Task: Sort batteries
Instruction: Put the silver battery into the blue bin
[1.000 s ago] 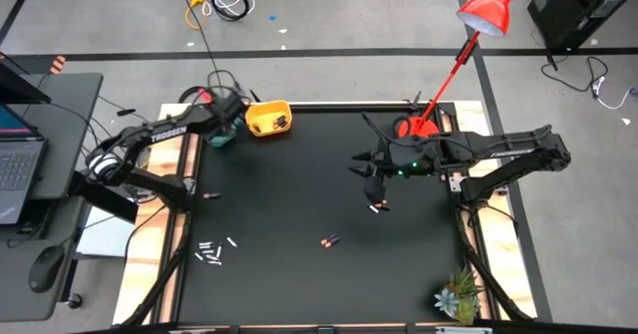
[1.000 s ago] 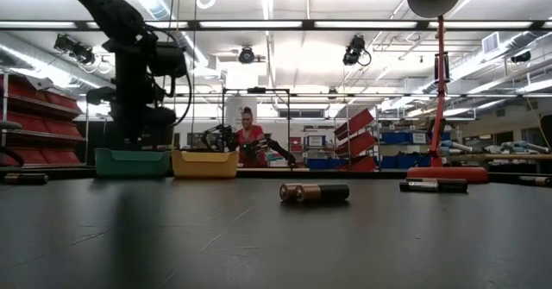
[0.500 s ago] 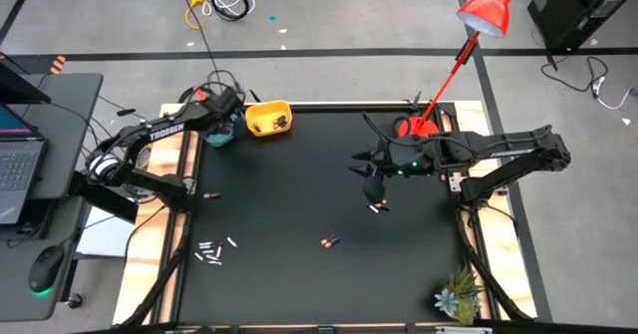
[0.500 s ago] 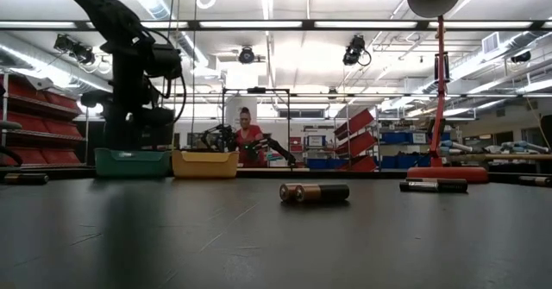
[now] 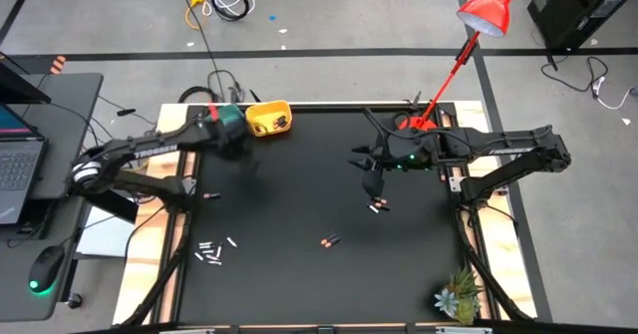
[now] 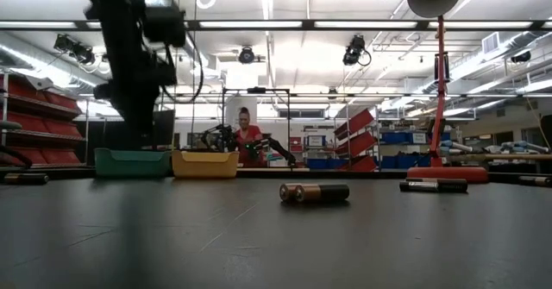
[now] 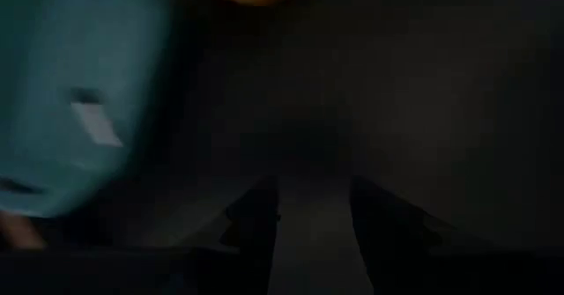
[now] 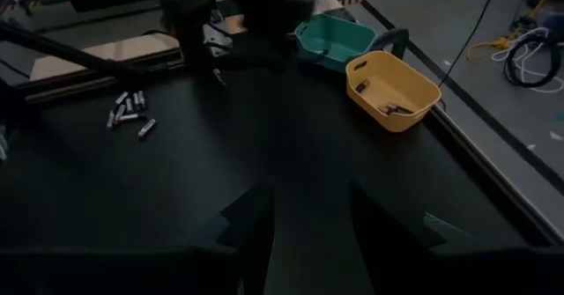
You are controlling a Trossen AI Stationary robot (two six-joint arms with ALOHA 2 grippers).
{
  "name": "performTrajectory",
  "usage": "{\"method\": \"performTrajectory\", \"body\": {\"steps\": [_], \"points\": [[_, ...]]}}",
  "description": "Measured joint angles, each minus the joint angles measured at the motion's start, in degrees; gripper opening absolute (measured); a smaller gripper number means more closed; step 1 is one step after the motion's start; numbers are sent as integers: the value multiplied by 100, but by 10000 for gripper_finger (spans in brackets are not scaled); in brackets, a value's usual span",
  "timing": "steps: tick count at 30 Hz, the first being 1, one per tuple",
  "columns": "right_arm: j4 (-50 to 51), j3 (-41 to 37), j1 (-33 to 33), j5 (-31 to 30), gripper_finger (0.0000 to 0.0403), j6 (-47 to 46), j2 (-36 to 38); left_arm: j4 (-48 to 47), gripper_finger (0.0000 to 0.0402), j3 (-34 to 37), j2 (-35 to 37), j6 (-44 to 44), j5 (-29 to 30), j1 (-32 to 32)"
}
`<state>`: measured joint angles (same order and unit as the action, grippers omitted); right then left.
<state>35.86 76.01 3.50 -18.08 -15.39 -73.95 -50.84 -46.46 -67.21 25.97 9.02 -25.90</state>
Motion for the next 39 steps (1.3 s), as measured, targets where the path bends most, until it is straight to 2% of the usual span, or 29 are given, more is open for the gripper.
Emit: {"method": "performTrajectory", "body": {"steps": [5, 8, 13, 17, 22, 32, 39], "points": [[21, -1, -108, 77, 158, 311, 0, -331, 152, -2, 180, 801, -1145, 1656], [3, -1, -205, 198, 158, 519, 0, -504, 152, 0, 117, 1807, -1877, 2427], [-22, 0, -352, 321, 158, 780, 0, -524, 152, 0, 110, 3674, -2419, 3455], [-30, -1, -412, 335, 158, 915, 0, -723, 152, 23, 110, 4836, -2449, 4026], [-199, -2, -443, 599, 158, 1020, 0, -532, 152, 176, 108, 6069, -2513, 4460], [-324, -1, -441, 743, 158, 1049, 0, 292, 152, 610, 108, 7062, -2601, 5432], [-324, -1, -438, 742, 158, 1049, 0, 371, 152, 965, 106, 7923, -2084, 5835]]}}
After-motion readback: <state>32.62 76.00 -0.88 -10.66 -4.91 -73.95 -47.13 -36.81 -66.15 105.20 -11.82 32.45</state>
